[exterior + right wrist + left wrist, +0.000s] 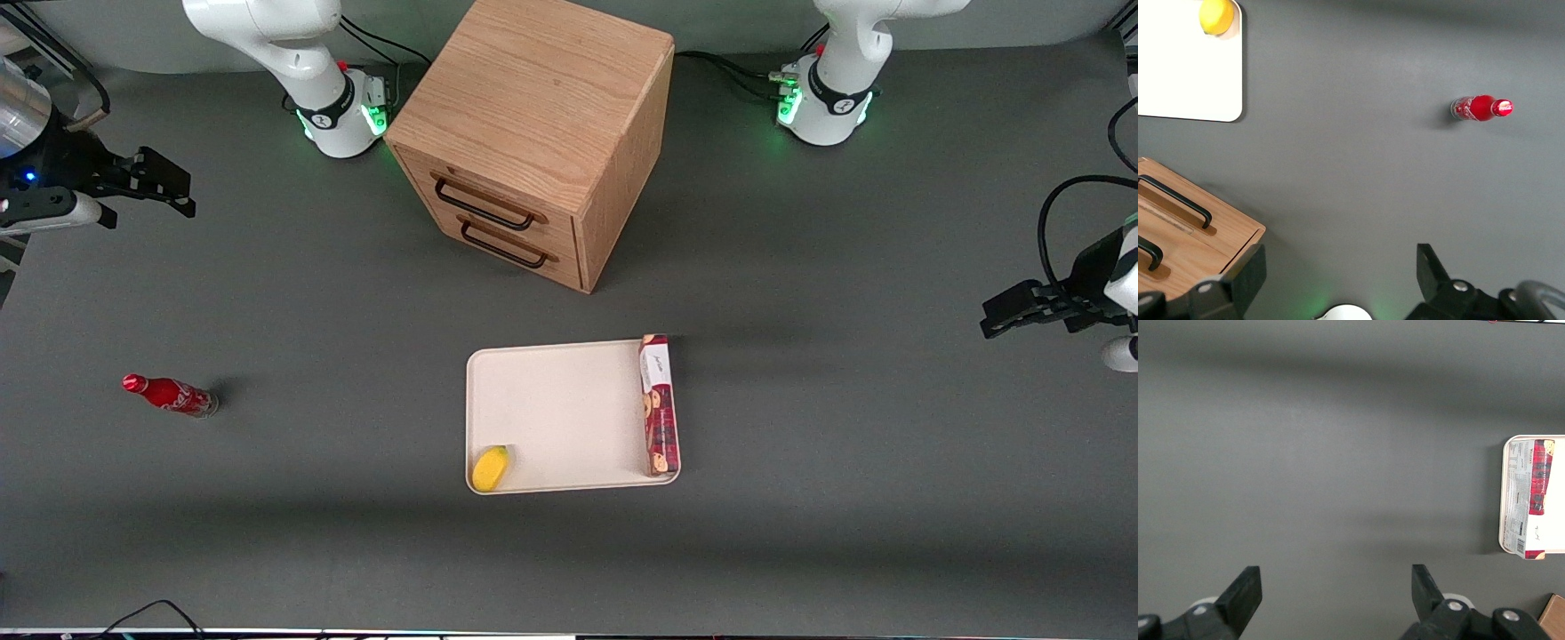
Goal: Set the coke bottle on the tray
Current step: 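Move the right gripper down toward the red Coca-Cola bottle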
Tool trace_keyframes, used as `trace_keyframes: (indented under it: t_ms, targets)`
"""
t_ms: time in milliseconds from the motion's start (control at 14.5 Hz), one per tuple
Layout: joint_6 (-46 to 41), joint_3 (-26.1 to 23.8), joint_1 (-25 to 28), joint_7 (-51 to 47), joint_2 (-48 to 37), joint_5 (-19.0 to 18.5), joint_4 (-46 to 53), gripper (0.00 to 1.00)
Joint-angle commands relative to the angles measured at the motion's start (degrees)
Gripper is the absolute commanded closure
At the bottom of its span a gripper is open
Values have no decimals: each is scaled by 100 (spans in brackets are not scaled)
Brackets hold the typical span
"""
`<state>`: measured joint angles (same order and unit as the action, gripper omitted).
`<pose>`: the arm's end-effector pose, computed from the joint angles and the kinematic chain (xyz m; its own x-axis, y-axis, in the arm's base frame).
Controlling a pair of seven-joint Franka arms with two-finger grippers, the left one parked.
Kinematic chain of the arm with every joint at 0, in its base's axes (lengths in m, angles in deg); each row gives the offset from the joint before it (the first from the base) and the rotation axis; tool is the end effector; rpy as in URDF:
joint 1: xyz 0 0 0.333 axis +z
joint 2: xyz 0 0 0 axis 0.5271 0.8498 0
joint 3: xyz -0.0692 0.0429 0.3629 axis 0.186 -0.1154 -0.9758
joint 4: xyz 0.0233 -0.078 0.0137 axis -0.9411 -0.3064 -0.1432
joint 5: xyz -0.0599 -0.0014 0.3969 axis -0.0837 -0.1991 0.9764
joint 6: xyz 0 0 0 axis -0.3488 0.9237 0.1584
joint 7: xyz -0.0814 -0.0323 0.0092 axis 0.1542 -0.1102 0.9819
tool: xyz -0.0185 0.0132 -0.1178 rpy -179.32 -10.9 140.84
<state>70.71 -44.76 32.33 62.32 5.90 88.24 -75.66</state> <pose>0.5088 0.0410 0.6846 0.9927 0.1113 -0.0471 0.1121 -0.9936 0.0146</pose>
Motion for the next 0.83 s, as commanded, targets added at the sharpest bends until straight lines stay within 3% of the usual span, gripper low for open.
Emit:
trace_keyframes:
  t_ms: [0, 276, 483, 759]
  targets:
    - [-189, 21, -17, -126, 50, 143, 162, 0]
    - [-181, 345, -35, 162, 277, 73, 205, 0]
    - [222, 950, -35, 1416, 655, -146, 206, 0]
    - [1371, 1698, -61, 2885, 1611, -147, 197, 0]
